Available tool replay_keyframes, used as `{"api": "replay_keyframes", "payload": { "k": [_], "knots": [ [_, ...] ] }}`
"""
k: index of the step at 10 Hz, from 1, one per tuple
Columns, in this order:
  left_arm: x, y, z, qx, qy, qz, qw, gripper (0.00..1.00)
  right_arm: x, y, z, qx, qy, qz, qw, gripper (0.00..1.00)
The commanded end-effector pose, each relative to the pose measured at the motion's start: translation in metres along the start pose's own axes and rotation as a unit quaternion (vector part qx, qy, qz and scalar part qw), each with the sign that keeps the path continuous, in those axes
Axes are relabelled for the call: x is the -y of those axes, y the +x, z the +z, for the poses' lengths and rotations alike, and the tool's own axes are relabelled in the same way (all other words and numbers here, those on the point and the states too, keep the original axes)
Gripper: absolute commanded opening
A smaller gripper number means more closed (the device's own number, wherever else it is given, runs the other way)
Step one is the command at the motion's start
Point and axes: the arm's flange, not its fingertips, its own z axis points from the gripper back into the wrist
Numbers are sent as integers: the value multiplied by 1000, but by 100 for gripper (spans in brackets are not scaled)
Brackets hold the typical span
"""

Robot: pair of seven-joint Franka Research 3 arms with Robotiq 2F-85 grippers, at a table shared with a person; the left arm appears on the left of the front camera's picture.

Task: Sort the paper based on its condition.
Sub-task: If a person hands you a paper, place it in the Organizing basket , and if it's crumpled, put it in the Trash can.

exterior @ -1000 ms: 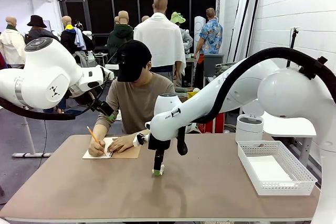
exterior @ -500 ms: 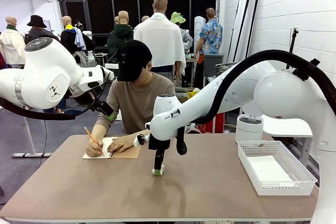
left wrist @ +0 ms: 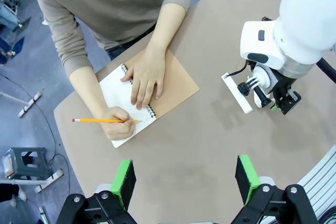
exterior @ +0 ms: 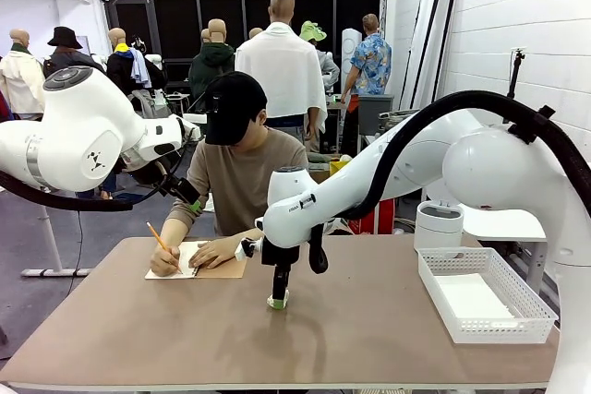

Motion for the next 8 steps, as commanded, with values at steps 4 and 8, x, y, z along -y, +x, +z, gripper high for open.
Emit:
{"api": "replay_keyframes", "payload": {
  "k": [4, 8],
  "knots": [
    [-1, 0, 0, 0, 0, 1, 1000, 100, 5, 9, -1, -7, 5, -11, 1000, 65],
    [-1, 0, 0, 0, 0, 1, 1000, 100, 6, 8, -1, -6, 6, -13, 1000, 12]
  ]
}}
